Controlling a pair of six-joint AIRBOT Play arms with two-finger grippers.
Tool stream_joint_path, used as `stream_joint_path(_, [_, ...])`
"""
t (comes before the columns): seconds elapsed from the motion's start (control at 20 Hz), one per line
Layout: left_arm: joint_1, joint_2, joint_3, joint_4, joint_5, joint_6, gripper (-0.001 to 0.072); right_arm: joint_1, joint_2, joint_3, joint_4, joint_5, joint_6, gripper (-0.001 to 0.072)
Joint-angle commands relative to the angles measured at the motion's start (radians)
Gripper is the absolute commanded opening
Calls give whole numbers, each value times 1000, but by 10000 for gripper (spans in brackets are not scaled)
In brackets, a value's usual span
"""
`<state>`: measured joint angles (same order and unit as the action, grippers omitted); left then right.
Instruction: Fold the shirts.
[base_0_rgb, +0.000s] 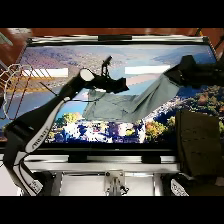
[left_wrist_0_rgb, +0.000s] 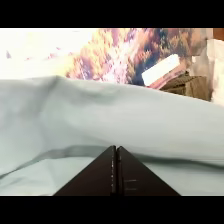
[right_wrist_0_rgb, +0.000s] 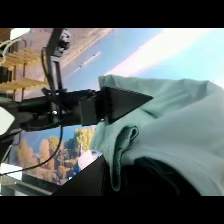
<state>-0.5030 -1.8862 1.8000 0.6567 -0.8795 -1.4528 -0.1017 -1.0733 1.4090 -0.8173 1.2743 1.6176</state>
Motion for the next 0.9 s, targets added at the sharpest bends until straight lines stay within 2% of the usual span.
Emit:
stream_joint_path(0.0, [99,164,0,329,-140,-19,31,153,-60,0,1,-155,2,63])
stream_joint_path(0.1, [170,267,0,487,-197,-42,32,269,-126,0,2,-248,1,64])
stream_joint_path(0.2, [253,365,0,546,-233,-45,32,385,-207,0,8,-360,2,64])
stream_joint_path(0.35, [372,494,0,548,-281,-45,33,515,-348,0,14,-484,19,64])
stream_joint_path(0.5, [454,601,0,548,-335,-45,33,605,-504,1,86,-590,19,64])
stream_joint_path(0.65, [472,674,0,548,-381,-44,33,650,-624,1,178,-678,15,65])
stream_joint_path(0.85, [455,708,0,548,-423,-44,34,660,-706,1,335,-708,-31,70])
